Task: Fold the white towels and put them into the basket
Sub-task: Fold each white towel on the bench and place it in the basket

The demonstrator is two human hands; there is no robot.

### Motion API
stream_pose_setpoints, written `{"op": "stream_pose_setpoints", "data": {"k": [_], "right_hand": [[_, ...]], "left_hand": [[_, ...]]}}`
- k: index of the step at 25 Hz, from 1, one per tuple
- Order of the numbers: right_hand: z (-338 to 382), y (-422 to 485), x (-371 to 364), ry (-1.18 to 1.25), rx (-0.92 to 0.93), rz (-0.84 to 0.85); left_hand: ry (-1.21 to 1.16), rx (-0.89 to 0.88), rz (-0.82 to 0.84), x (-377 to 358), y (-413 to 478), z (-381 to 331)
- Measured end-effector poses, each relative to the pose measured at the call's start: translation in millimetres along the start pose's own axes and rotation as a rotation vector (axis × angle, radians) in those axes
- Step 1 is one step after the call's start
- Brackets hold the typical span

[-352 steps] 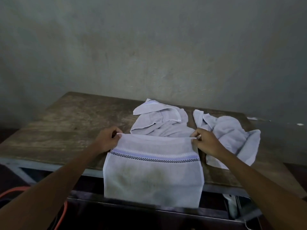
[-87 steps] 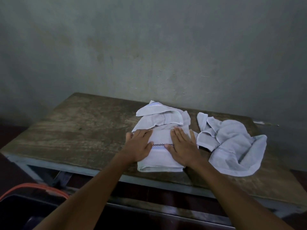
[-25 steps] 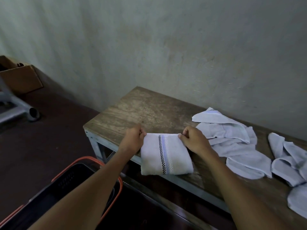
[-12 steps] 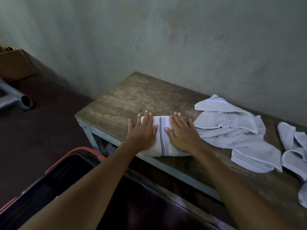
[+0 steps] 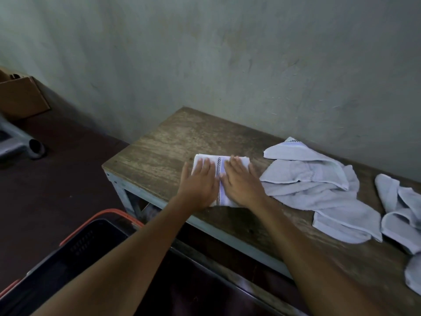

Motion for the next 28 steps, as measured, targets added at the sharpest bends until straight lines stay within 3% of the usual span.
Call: {"op": "stream_pose_setpoints", "data": {"k": [6, 9, 11, 14, 17, 21, 28], "right_hand": [[-26, -19, -3, -0.063, -0.092, 0.034], [-48, -43, 25, 0.062, -0.241, -0.278], [-69, -64, 33, 0.358, -0.409, -0.355], [-78, -83, 9, 0.984, -0.584, -0.049], [-61, -96, -9, 1.294, -0.561, 0.230], [-47, -89, -14, 1.384, -0.451, 0.330], [-49, -87, -20, 1.146, -0.282, 0.450]], "left_hand": [[-0.131, 0.120, 0.086, -5, -12, 27], [-0.036, 0.127, 0.079, 10, -16, 29], [0.026, 0.020, -0.009, 28, -16, 10], [-0.059, -0.146, -0.042, 41, -6, -39], [-0.076, -0.204, 0.076, 18, 6, -70], [-0.052, -0.141, 0.173, -14, 16, -62], [-0.002, -0.152, 0.127, -18, 18, -60]]}}
Point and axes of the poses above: each hand's wrist, its own y-axis towards the middle knuckle, its own x-axis out of the back of the hand, z = x × y, the point moved 8 cm from there along y, towards the middle knuckle, and after that the axes turned 8 degrees about -y, right-handed, at the moved point
